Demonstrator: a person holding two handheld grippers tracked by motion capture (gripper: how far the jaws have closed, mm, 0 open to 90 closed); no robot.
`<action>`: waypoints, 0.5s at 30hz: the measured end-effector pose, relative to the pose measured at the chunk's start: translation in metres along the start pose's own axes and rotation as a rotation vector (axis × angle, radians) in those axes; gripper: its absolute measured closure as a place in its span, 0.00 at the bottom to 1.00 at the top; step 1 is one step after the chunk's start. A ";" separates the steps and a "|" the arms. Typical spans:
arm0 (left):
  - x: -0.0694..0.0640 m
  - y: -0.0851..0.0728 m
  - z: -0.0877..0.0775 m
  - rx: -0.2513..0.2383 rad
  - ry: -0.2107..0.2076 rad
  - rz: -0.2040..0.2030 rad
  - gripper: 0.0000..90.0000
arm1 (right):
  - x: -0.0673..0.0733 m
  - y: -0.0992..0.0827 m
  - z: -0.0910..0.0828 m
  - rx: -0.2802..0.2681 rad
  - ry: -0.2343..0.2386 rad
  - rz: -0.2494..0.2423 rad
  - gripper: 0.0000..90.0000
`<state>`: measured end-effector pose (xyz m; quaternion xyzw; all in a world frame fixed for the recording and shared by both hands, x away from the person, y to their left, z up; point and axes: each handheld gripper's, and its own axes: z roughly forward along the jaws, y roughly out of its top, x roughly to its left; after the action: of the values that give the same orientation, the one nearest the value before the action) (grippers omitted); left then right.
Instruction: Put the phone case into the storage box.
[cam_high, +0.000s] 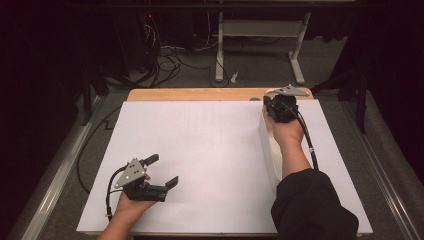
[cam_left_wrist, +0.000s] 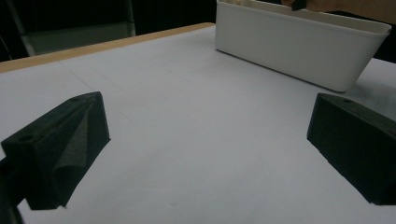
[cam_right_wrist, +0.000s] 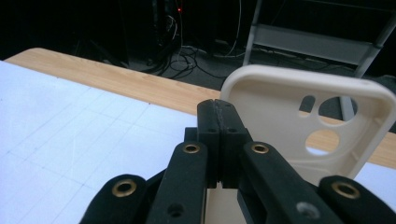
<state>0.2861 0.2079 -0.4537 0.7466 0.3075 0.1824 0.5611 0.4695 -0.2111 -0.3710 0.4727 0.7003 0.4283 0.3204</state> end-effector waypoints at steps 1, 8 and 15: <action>0.000 0.000 0.000 0.001 0.000 0.001 0.00 | 0.000 0.001 0.000 -0.004 0.000 0.001 1.00; 0.000 0.000 0.000 0.007 0.002 0.002 0.00 | 0.001 0.005 -0.007 -0.014 0.009 -0.006 1.00; 0.000 0.000 0.000 0.009 0.006 0.004 0.00 | 0.003 0.004 -0.018 -0.021 0.027 -0.009 1.00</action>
<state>0.2862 0.2075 -0.4541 0.7492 0.3086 0.1842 0.5563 0.4549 -0.2128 -0.3597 0.4604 0.7021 0.4406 0.3176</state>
